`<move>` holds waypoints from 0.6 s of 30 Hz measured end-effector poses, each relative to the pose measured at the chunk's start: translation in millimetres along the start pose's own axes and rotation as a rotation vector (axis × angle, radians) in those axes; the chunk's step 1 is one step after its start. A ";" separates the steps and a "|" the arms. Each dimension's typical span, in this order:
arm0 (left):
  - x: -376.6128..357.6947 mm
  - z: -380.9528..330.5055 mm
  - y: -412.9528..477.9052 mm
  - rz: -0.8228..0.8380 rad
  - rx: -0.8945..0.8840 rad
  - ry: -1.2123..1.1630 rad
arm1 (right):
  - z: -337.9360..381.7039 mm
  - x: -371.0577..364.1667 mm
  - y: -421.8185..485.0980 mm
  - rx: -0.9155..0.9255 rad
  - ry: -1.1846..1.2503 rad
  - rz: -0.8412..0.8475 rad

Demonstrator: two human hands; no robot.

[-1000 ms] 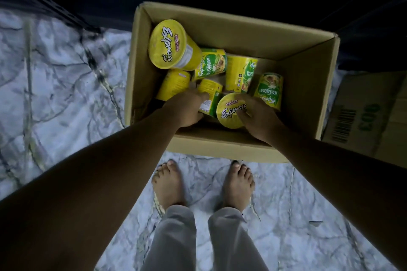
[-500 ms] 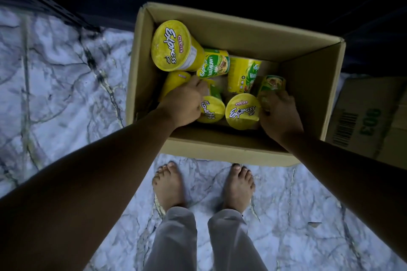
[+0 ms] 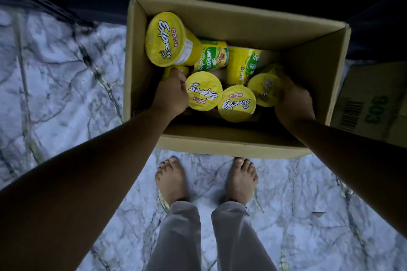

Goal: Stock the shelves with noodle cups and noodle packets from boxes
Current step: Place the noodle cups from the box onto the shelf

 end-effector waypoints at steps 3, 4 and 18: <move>-7.8 -6.4 -9.5 -0.025 -0.060 0.114 | -7.2 4.5 3.6 -0.190 0.223 -0.060; -10.8 -9.5 -12.7 -0.031 -0.097 0.149 | -7.5 4.7 5.5 -0.245 0.287 -0.039; -33.7 -24.4 -16.9 0.084 -0.344 0.780 | 11.3 -5.4 13.0 0.138 -0.426 0.245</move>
Point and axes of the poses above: each hand's wrist, its own y-axis towards the middle knuckle, its own x-axis out of the back of the hand, z = x × y, the point moved 3 cm from there along y, towards the middle knuckle, and after that the axes turned 8 degrees about x, right-handed, at the moved point
